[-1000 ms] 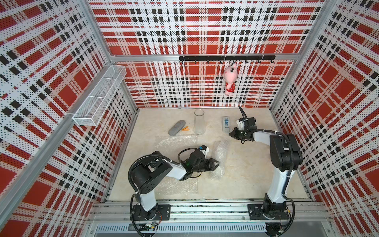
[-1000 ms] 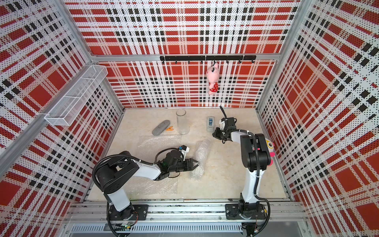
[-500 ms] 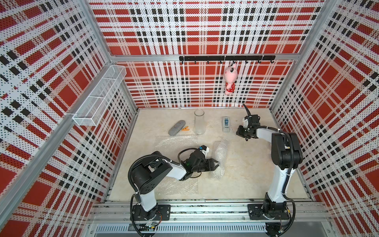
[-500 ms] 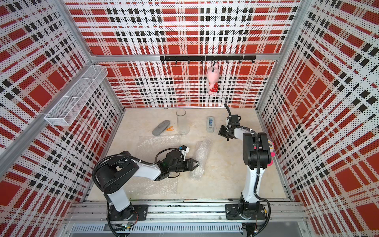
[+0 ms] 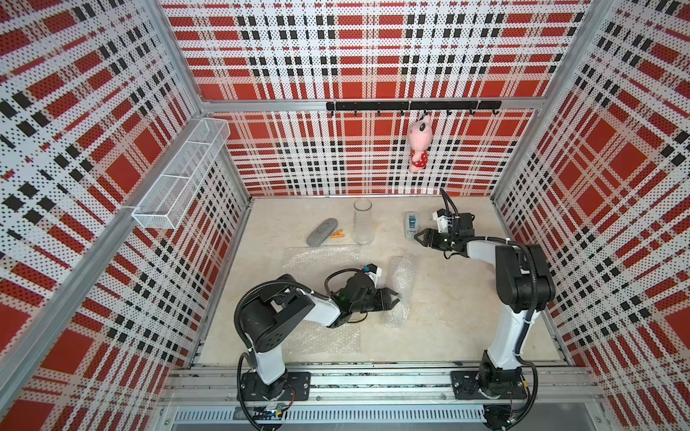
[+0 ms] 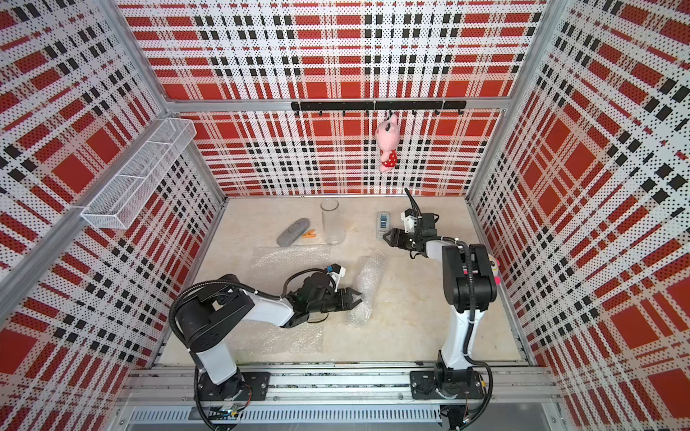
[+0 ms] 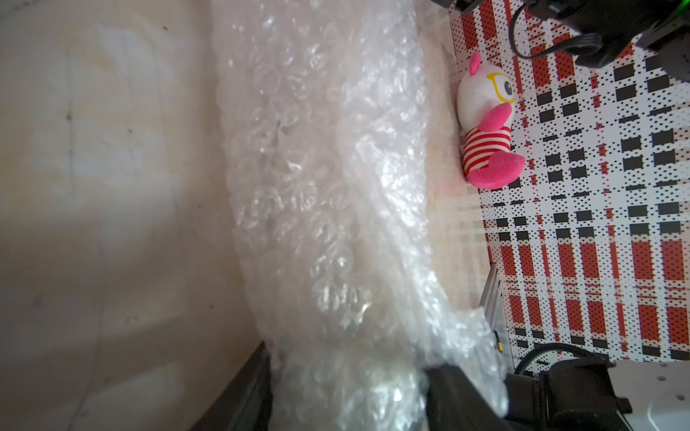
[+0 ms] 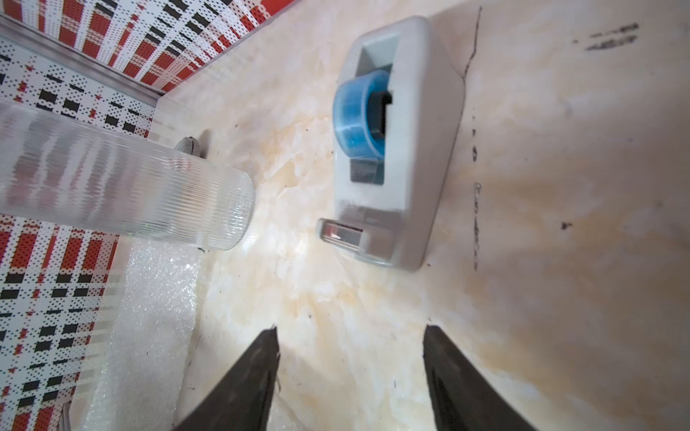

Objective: Wrap vases in bubble wrap
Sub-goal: Tear off the tape using the Tape Cutter.

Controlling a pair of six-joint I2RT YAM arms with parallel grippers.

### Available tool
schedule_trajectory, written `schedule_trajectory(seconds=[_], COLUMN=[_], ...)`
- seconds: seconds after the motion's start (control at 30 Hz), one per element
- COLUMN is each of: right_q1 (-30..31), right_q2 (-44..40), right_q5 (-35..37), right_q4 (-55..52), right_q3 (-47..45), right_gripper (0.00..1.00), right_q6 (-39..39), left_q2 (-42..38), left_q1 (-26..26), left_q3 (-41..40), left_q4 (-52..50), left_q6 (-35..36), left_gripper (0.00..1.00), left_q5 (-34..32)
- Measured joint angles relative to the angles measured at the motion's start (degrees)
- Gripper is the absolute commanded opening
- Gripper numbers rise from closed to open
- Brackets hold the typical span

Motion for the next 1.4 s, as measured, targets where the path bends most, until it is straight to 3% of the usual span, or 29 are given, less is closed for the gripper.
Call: schedule_trajectory(seconds=[0.6,0.9,1.1,1.4], right_q1=[3.4,3.7,3.6,1.9], right_q2=[7.2,7.6,7.6,6.5], right_q5=[0.0,-0.1,1.0,3.8], right_q4=[-3.6,-3.7,-4.0,-4.9], right_q3=[6.6,6.6,6.6,5.1], right_gripper=[0.65,0.33,0.02,0.00], right_q6=[-4.4,-5.3,-5.5,-4.4], left_q2=[0.0,0.0,0.0,0.0], left_q1=[0.0,0.0,0.0,0.0], left_q3=[0.1,0.1,0.1,0.4], left_q4=[-0.2,-0.2,-0.2,-0.7], left_q6=[0.0,0.0,0.0,0.1], left_gripper=[0.31,0.31,0.30,0.30], left_q5=[0.0,0.0,0.0,0.0])
